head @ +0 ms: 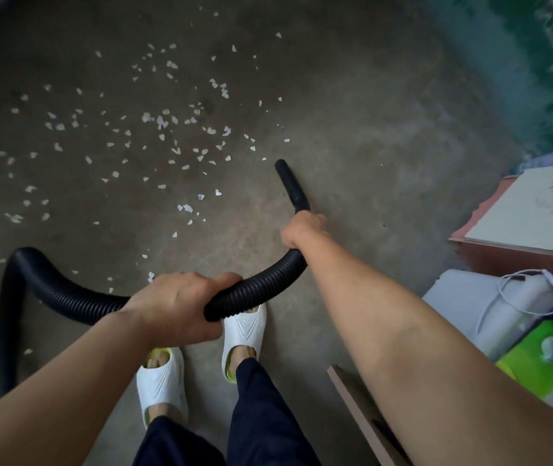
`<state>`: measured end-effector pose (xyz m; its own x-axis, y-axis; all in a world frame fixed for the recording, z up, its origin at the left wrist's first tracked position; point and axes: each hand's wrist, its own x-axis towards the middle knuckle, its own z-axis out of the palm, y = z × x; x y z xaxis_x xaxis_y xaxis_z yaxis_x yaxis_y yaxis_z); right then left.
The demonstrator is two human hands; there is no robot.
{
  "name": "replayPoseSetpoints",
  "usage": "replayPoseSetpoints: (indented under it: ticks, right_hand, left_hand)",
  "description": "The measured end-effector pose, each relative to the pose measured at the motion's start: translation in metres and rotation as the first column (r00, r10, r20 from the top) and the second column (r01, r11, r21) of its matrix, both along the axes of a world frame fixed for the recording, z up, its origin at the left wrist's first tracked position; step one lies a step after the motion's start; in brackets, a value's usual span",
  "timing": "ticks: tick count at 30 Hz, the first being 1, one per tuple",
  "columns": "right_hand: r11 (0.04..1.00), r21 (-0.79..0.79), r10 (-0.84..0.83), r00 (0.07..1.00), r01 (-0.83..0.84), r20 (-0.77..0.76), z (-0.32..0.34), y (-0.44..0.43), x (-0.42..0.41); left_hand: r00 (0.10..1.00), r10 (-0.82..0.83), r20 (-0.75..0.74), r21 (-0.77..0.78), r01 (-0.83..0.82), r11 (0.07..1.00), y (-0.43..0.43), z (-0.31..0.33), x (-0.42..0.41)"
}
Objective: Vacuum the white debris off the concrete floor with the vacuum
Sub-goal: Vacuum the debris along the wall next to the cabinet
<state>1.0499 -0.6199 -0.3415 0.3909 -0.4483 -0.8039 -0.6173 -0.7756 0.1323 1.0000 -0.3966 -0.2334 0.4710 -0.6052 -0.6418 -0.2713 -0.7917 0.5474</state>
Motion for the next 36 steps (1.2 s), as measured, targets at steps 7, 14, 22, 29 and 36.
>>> replayPoseSetpoints:
  ticks: [7,14,22,29,36]
  right_hand:
    - [0.995,-0.065,0.077,0.997,-0.077,-0.001,-0.001,-0.022,0.039]
    - [0.986,-0.033,0.165,0.986,-0.164,0.025,0.002,-0.003,0.054]
    - [0.983,0.018,0.183,0.983,-0.182,-0.027,0.002,0.005,0.049]
    - [0.967,-0.070,0.239,0.967,-0.245,-0.089,0.007,-0.021,0.056]
    - [0.986,-0.160,0.021,0.980,-0.054,-0.200,0.010,-0.050,0.022]
  left_hand:
    - [0.999,0.029,0.038,-0.041,-0.028,0.999,-0.023,-0.007,0.025]
    - [0.999,0.051,0.016,-0.027,-0.051,0.998,-0.009,-0.006,0.033]
    - [0.997,0.050,-0.050,-0.029,-0.052,0.998,-0.006,-0.001,0.029]
    - [0.998,0.055,-0.020,-0.057,-0.056,0.997,-0.019,-0.008,0.039]
    - [0.997,-0.043,-0.061,-0.063,0.039,0.997,-0.034,-0.007,0.043]
